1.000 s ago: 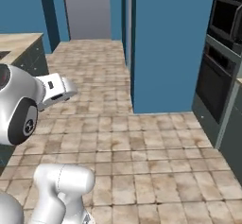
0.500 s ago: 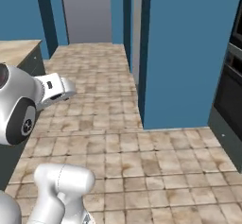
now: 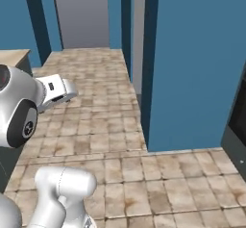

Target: Retrieve the sausage and cheese from the fridge and place them on the cutting board on the counter.

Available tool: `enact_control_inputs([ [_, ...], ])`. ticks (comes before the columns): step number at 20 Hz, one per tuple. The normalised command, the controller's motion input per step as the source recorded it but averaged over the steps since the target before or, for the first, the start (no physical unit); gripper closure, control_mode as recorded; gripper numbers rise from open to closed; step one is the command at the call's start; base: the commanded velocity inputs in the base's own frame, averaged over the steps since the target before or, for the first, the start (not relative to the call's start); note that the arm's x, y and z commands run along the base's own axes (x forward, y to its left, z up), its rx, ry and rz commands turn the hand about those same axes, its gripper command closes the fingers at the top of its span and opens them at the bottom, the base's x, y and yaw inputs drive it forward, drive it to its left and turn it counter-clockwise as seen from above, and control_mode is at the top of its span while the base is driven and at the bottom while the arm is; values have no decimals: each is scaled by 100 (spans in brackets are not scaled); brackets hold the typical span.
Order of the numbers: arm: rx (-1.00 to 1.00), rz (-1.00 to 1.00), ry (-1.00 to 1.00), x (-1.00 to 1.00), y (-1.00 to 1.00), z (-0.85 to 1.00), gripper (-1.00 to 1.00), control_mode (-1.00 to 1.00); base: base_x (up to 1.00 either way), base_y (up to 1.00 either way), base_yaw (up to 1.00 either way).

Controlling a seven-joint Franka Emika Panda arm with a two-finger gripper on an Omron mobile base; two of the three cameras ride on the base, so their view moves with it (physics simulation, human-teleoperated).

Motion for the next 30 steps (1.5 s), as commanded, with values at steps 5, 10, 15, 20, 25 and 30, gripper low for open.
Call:
enact_control_inputs([
  [5,0,0,0,0,0,0,-100,100,99,74,8],
  [10,0,0,0,0,0,0,-100,100,98,69,15],
  [15,0,0,0,0,0,0,-100,100,100,68,10],
  [20,0,0,0,0,0,0,-100,100,100,82,10],
  [25,0,0,0,0,0,0,-100,100,100,66,10],
  [30,0,0,0,0,0,0,-100,100,100,28,3],
])
